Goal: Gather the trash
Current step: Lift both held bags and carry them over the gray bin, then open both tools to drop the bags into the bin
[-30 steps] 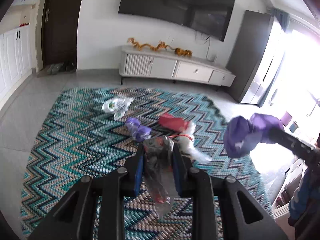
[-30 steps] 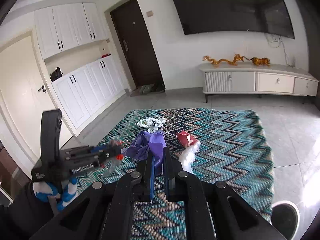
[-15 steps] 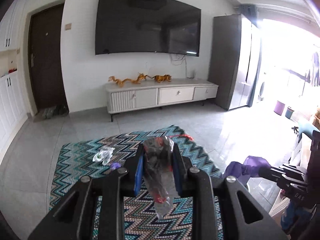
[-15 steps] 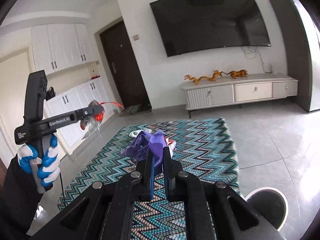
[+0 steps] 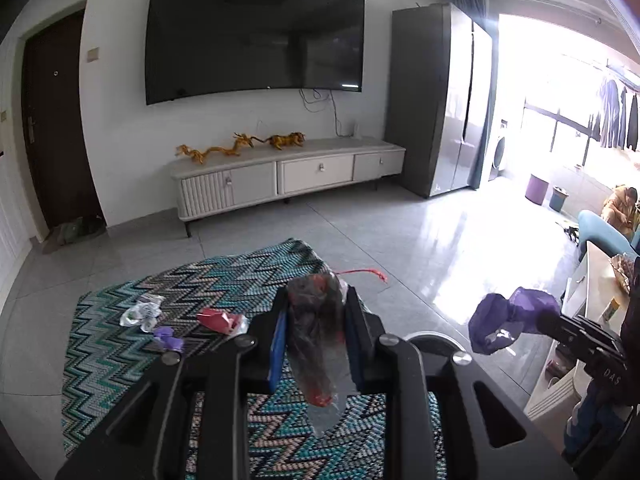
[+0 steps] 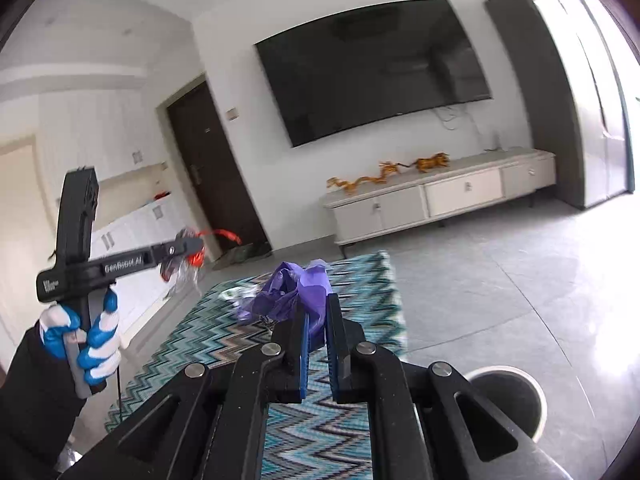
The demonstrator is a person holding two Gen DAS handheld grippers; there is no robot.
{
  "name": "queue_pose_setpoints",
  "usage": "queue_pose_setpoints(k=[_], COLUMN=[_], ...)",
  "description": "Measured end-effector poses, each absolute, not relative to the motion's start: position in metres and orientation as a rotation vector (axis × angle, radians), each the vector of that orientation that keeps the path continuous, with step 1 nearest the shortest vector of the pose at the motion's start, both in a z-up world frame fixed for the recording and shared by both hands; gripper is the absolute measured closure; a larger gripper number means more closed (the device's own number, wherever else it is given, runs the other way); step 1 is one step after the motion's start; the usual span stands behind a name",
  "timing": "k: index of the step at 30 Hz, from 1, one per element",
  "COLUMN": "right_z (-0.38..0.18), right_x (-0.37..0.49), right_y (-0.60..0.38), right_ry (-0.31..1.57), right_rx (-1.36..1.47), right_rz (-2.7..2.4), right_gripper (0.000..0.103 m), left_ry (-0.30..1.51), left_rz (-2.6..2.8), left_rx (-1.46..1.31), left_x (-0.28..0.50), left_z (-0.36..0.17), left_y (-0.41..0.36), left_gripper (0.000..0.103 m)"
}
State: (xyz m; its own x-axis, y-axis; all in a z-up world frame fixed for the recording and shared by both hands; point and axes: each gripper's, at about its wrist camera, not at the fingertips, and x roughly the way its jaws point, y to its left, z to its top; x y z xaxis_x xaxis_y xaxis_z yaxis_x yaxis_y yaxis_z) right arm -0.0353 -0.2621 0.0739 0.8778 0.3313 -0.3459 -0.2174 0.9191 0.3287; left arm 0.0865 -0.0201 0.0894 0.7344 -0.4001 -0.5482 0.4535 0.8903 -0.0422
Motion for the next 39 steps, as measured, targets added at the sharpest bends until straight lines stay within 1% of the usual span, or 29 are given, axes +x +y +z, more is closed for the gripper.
queue_pose_setpoints(k=[5,12,14,24,25,27,28,29,30,31,32,33,39], right_z=[0.056,0.020,0.009,-0.053,-0.058,-0.067,-0.072,-0.076,-0.081,-0.084,-0.088,-0.090,-0.097], right_x=[-0.034,-0.030,-0.026,-0.001,0.002,0.008,0.012,0.013,0.016,0.018,0.019,0.020,0.019], right_y=[-0.309,-0.364,-0.377,-0.427,-0.431,-0.435,-0.438,-0.439,-0.441,-0.440,-0.441,-0.443,-0.443], right_ry=[0.424,0.488,0.515,0.665,0.677,0.699,0.711,0.724,0.739,0.749,0.758,0.763,0.775], right_rx=[0.357,0.444,0.460,0.519,0.525,0.532,0.534,0.536,0.539,0.545,0.550,0.552,0.562], right_rz=[0.202,0.079,0.051,-0.056,-0.065,-0.082,-0.091,-0.098,-0.104,-0.108,-0.118,-0.122,-0.134], right_gripper=[0.096,0.096,0.095,0.094,0.093,0.093,0.091,0.088,0.083,0.070,0.059,0.058,0.057], left_ry=[0.653,0.789,0.826,0.991,1.003,1.031,1.044,1.051,1.057,1.063,1.069,1.070,1.039], left_rz=[-0.538,-0.643,-0.666,-0.771,-0.780,-0.809,-0.820,-0.826,-0.833,-0.842,-0.848,-0.849,-0.813], left_rx=[0.118,0.142,0.147,0.159,0.151,0.136,0.129,0.121,0.113,0.108,0.106,0.108,0.111], left_x=[0.103,0.124,0.130,0.165,0.168,0.172,0.173,0.174,0.175,0.175,0.175,0.174,0.175], left_z=[0.066,0.016,0.002,-0.066,-0.071,-0.080,-0.085,-0.088,-0.090,-0.092,-0.094,-0.095,-0.090], left_y=[-0.078,-0.159,-0.177,-0.252,-0.257,-0.267,-0.271,-0.274,-0.276,-0.278,-0.280,-0.280,-0.272], left_gripper=[0.079,0.078,0.076,0.076,0.075,0.068,0.058,0.050,0.049,0.049,0.049,0.049,0.048])
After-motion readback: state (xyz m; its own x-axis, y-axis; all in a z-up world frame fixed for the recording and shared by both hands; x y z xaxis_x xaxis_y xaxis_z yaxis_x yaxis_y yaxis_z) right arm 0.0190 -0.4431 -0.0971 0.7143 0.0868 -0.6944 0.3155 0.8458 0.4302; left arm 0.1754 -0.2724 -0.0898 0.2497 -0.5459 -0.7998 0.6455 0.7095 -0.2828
